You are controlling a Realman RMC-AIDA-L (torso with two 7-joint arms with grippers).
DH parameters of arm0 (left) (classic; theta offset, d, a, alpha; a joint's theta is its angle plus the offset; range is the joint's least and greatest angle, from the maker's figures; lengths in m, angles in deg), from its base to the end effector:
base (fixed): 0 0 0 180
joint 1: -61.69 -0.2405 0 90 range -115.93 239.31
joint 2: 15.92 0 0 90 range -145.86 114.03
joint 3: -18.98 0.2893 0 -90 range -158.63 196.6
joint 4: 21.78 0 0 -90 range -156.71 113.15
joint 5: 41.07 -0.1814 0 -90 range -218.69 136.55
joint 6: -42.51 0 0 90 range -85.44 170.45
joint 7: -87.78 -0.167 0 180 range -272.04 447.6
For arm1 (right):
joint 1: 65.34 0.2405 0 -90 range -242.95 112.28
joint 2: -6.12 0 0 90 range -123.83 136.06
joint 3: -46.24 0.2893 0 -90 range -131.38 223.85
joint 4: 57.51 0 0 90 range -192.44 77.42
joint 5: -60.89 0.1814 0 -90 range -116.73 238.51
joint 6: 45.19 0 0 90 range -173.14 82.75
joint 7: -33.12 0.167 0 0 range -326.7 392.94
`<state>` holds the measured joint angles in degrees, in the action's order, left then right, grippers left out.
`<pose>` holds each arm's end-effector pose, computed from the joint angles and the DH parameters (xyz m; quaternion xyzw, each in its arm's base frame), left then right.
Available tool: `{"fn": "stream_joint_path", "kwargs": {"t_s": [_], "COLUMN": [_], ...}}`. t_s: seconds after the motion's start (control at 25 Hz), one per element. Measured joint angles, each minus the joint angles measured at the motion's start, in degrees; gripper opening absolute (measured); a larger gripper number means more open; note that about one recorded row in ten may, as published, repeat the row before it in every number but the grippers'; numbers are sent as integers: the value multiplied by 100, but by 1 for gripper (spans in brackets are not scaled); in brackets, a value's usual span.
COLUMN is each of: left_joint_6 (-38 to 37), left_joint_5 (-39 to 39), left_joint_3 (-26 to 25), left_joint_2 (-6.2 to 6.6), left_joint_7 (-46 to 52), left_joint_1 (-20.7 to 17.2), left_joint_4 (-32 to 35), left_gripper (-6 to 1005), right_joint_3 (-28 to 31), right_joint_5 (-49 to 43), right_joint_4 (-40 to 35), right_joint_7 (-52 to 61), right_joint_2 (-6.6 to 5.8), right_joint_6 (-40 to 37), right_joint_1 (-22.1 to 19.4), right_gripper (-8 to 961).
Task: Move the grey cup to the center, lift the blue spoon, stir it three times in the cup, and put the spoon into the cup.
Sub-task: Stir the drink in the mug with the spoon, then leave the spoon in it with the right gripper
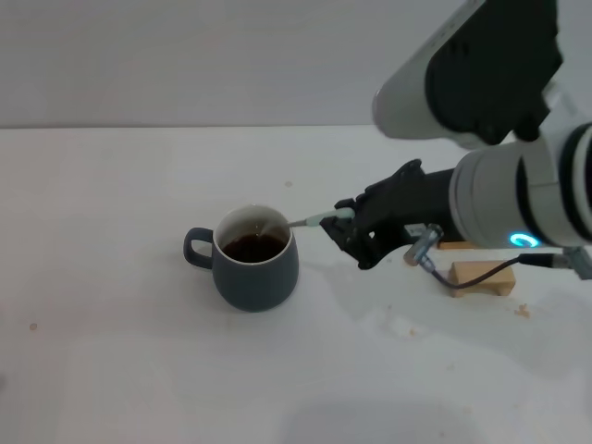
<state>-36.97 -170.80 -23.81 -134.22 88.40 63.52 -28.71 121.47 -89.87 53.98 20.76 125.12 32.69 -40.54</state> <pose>-0.4183 0.1943 0.0013 -0.6717 -0.2374 -0.1803 0.6782 0.1153 0.3010 -0.0496 -0.9454 0.1966 -0.0277 0.2586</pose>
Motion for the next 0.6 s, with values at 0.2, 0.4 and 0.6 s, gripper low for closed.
{"fn": "stream_joint_path", "kwargs": {"t_s": [0.2,0.4,0.6], "left_joint_6": [2,3,3], "left_joint_5": [1,1,1], "left_joint_3": [-1,-1,-1], "left_joint_2": [0,0,0], "left_joint_7": [0,0,0], "left_joint_1": [-14,-22,-25], "left_joint_4": [5,7,8], "left_gripper": [-2,-2,-2], "right_joint_3": [-96,-157,-267], "right_joint_5": [-22,-23,-5], "right_joint_4": [-399,-577,-718], "right_joint_7": [-33,-42,-24], "right_joint_2": [-2,-2,0], "right_joint_6": [-237,-274,-330], "right_joint_1": [108,209,307], "right_gripper": [159,159,159]}}
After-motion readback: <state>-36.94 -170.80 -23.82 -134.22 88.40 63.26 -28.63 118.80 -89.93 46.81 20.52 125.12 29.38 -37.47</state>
